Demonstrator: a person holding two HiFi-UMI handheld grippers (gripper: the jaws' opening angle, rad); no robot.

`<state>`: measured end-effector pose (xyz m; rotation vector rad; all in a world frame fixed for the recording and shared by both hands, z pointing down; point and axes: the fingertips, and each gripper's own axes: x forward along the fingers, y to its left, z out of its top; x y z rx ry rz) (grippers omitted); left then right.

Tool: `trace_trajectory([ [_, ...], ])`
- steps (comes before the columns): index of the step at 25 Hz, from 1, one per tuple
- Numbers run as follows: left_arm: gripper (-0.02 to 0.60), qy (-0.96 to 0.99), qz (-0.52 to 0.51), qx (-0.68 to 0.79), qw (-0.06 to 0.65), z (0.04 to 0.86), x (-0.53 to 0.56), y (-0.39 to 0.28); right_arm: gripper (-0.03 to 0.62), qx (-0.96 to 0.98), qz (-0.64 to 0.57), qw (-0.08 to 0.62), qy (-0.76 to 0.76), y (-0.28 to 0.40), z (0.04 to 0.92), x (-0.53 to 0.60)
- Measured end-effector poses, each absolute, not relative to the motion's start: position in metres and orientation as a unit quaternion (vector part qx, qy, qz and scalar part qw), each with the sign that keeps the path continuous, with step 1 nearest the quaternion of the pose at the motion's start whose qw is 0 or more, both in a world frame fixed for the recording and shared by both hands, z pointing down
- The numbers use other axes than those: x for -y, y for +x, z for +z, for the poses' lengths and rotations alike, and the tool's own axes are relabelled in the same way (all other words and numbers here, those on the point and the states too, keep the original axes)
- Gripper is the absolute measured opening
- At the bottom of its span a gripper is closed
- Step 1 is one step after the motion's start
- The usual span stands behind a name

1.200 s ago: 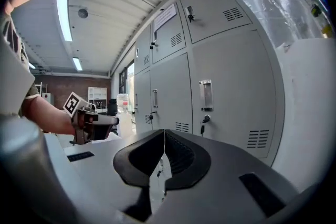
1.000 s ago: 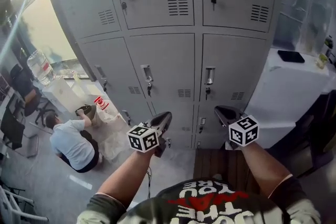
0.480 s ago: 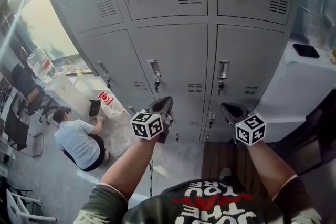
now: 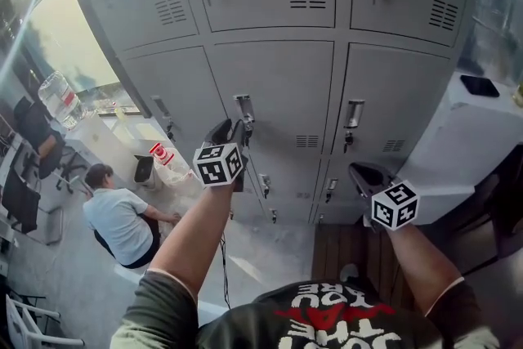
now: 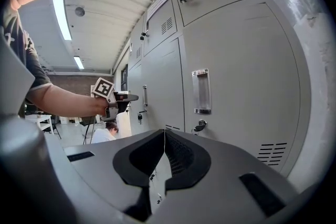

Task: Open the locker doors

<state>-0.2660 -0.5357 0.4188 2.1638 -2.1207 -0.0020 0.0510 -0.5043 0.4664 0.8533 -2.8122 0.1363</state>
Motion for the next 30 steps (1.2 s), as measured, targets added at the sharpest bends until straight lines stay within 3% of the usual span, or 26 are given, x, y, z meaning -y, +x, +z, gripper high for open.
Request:
trace_trajectory([
  [6,0.213,0.692,0.030,0.720,0.043,0.414,0.562,-0.273,0.037,0.950,0.049,0.105,0.289,0.057,0.471,0.511],
  [8,0.221,0.682,0.037,0.729,0.045,0.414,0.567,-0.275,0.037,0.950,0.050,0.106,0.290,0.059,0.472,0.512],
  [23,0.216,0.644,0.094,0.758,0.043,0.426,0.578,-0.285,0.037,0.945,0.056,0.109,0.303,0.077,0.481,0.509],
  [30,0.146,0.656,0.100,0.747,0.028,0.426,0.572,-0.273,0.037,0.944,0.055,0.109,0.306,0.079,0.479,0.503],
])
